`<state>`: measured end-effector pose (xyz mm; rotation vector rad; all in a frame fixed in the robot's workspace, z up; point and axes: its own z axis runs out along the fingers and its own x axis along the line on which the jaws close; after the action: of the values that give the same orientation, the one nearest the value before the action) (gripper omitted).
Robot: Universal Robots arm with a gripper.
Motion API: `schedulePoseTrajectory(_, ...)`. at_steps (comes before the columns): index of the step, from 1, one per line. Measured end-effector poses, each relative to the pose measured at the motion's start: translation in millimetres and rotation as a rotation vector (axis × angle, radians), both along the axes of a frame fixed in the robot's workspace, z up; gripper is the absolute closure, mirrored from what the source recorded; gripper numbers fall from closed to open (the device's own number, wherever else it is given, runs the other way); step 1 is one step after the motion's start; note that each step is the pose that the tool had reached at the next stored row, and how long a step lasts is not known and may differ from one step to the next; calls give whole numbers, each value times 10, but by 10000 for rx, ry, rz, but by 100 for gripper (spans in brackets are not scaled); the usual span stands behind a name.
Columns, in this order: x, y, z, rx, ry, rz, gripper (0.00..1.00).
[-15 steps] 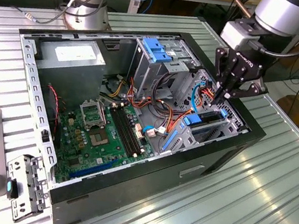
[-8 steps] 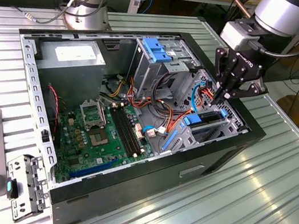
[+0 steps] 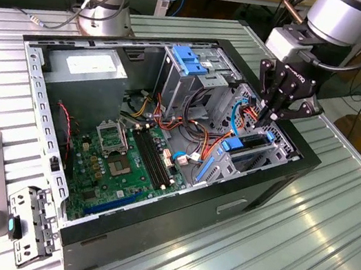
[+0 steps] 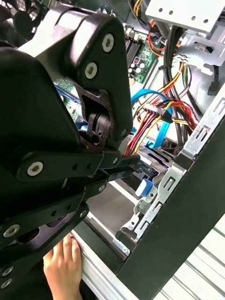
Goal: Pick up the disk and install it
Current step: 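Insert the first disk wire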
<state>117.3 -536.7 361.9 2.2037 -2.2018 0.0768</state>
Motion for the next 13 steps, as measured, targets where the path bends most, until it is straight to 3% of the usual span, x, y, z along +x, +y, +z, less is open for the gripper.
schedulePoseTrajectory(4, 0, -37, -51, 14, 0, -132, 84)
schedulePoseTrajectory(5, 0, -63, -65, 47, -3, -133, 84)
schedulePoseTrajectory(6, -1, -100, -74, 173, -7, -133, 84)
schedulePoseTrajectory(7, -7, -112, -79, 276, -8, -129, 84)
schedulePoseTrajectory(9, -27, -123, -88, 380, -9, -71, 84)
schedulePoseTrajectory(13, -40, -174, -102, 402, -81, -25, 84)
